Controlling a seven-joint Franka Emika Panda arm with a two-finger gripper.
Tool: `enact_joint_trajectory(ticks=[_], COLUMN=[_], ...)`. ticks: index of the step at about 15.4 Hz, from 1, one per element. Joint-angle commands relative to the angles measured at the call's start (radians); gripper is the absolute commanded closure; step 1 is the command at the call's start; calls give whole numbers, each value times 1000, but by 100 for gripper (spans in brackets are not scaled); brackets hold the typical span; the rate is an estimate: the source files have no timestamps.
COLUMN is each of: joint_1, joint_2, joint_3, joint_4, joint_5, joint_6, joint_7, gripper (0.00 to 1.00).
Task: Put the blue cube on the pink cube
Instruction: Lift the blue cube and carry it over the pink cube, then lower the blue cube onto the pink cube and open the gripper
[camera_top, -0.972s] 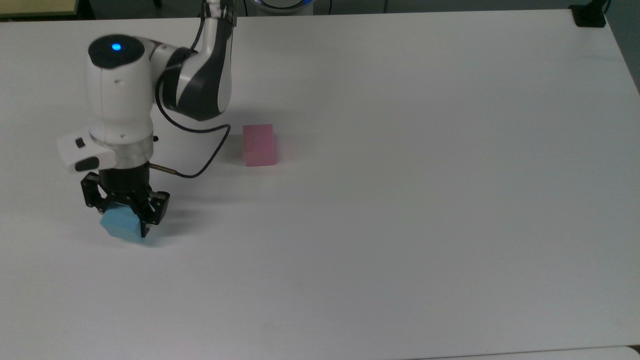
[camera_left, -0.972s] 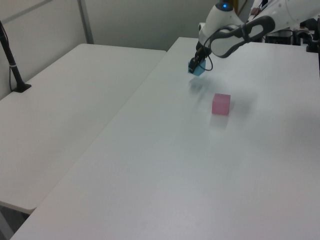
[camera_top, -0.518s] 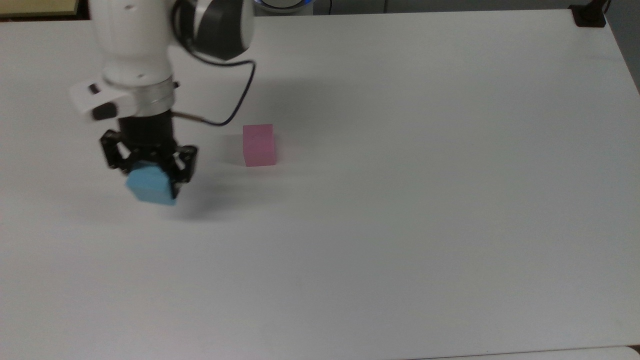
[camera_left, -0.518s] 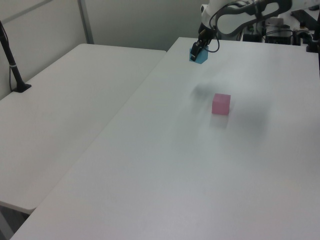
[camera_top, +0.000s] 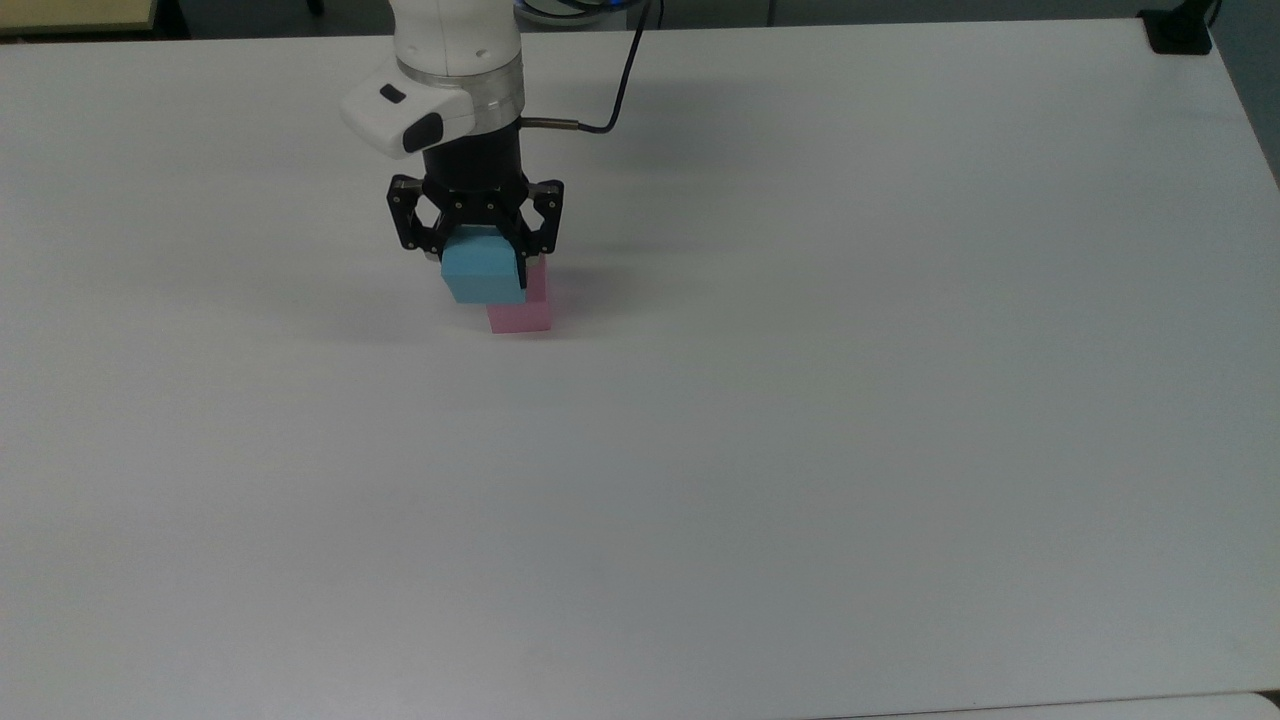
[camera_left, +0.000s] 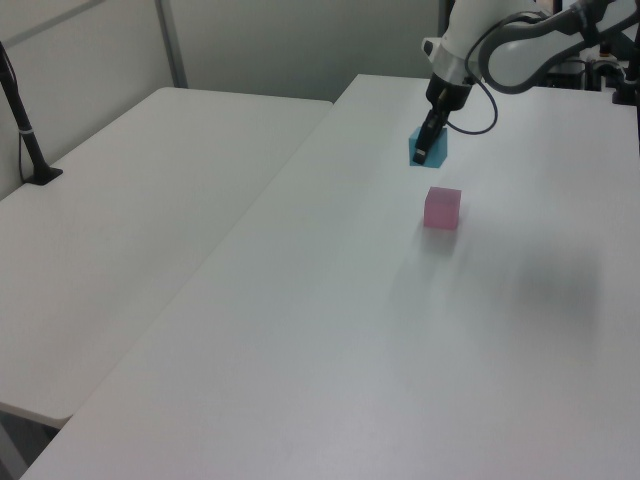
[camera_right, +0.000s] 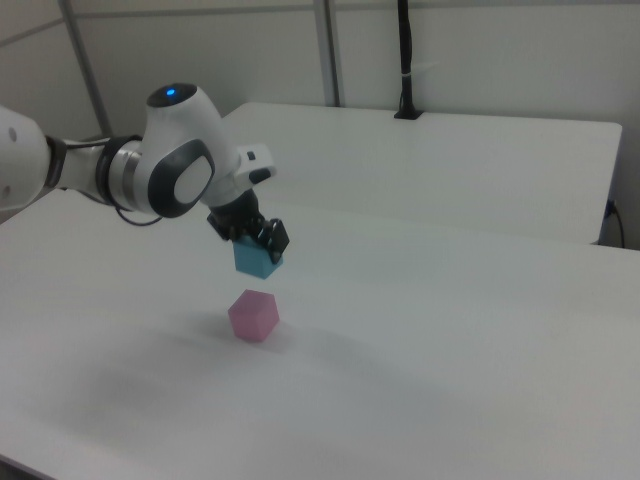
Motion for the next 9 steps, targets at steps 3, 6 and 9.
enact_joint_trajectory(ticks=[3,6,9], joint_1=[32,34,35], joint_2=[-56,-43,-42], joint_3=[-1,-1,-1], joint_4=[-134,-136,-136], joint_5=[-61,-66,-66], joint_6=[9,10,15], joint_7=[-2,4,10], gripper=[51,47,41])
